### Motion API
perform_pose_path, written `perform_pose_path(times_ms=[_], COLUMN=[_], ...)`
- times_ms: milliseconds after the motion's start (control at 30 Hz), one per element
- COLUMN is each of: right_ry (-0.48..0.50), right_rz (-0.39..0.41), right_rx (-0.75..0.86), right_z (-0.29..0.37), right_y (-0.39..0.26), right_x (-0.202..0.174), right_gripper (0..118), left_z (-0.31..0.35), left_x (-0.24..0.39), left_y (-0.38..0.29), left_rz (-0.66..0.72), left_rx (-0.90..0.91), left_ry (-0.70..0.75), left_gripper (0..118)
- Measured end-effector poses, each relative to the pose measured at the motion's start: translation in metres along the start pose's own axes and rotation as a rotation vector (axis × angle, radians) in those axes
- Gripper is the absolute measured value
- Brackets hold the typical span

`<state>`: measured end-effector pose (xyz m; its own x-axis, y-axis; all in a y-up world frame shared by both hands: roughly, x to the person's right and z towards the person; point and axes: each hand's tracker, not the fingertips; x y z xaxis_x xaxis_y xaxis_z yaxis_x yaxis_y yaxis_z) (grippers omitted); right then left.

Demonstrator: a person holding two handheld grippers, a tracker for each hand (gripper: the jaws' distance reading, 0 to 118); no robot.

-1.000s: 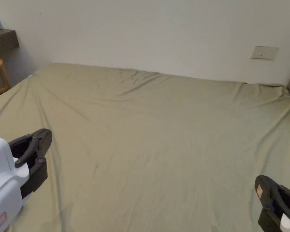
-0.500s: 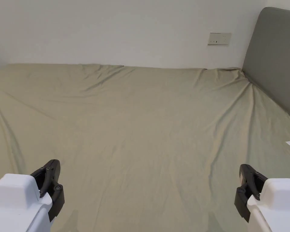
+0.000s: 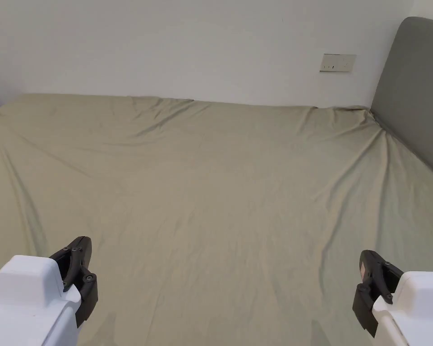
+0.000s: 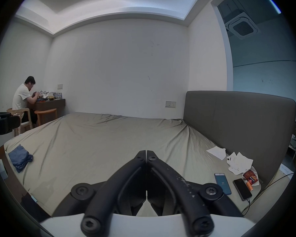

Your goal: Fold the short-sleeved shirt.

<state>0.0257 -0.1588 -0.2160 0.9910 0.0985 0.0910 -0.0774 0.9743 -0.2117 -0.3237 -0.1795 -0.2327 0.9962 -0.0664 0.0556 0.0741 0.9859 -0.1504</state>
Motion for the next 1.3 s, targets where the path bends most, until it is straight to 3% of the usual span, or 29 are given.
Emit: perform_pose_path(times_ms=[367, 400, 433, 467, 500, 533, 567, 633, 700, 833, 900, 967, 1033, 1133, 1267, 1300], right_ry=[0.007, 0.028, 0.072, 0.1, 0.101, 0.102, 0.154, 0.131, 0.106, 0.061, 0.071, 0.02, -0.057, -0.076, 0.057, 0.048], right_rz=[-0.014, -0.034, -0.062, -0.081, -0.075, -0.062, -0.055, -0.057, -0.066, -0.177, -0.211, -0.229, -0.182, -0.069, -0.138, -0.127], right_rx=[-0.029, -0.039, -0.046, -0.052, -0.051, -0.044, 0.007, 0.024, 0.034, 0.011, -0.011, -0.037, -0.047, 0.005, -0.049, -0.046], right_z=[-0.005, -0.007, -0.009, -0.01, -0.011, -0.011, -0.008, -0.004, -0.002, -0.005, -0.007, -0.008, -0.008, -0.005, -0.007, -0.007], right_y=[0.001, 0.001, 0.002, 0.003, 0.003, 0.003, 0.003, 0.004, 0.01, 0.019, 0.022, 0.024, 0.027, 0.025, 0.026, 0.026], right_x=[-0.001, 0.001, 0.002, 0.003, 0.003, 0.002, 0.002, 0.001, -0.003, -0.002, -0.001, -0.003, -0.009, -0.016, -0.014, -0.015], right_gripper=[3, 13, 35, 75, 104, 118, 118, 118, 118, 118, 118, 118, 118, 118, 118, 118], left_z=[-0.005, -0.007, -0.008, -0.009, -0.009, -0.01, -0.01, -0.005, -0.006, -0.006, -0.005, -0.004, -0.004, -0.002, -0.002, -0.002], left_x=[-0.001, -0.002, -0.003, -0.005, -0.007, -0.008, -0.007, -0.009, -0.011, -0.01, -0.011, -0.01, -0.009, -0.008, -0.007, -0.007], left_y=[0.0, 0.001, 0.003, 0.004, 0.004, 0.004, 0.004, 0.007, 0.009, 0.013, 0.015, 0.014, 0.014, 0.013, 0.013, 0.014], left_rz=[0.03, 0.038, 0.059, 0.072, 0.114, 0.139, 0.131, 0.151, 0.123, 0.09, 0.077, 0.083, 0.075, 0.065, 0.08, 0.082], left_rx=[-0.015, -0.022, -0.051, -0.056, -0.037, -0.019, -0.02, 0.063, 0.035, 0.031, 0.039, 0.041, 0.037, 0.035, 0.034, 0.033], left_ry=[-0.009, -0.017, -0.058, -0.07, -0.095, -0.093, -0.081, -0.089, -0.076, -0.085, -0.092, -0.096, -0.091, -0.089, -0.089, -0.091], left_gripper=[0, 0, 6, 31, 62, 90, 118, 118, 118, 118, 118, 118, 118, 118, 118, 118])
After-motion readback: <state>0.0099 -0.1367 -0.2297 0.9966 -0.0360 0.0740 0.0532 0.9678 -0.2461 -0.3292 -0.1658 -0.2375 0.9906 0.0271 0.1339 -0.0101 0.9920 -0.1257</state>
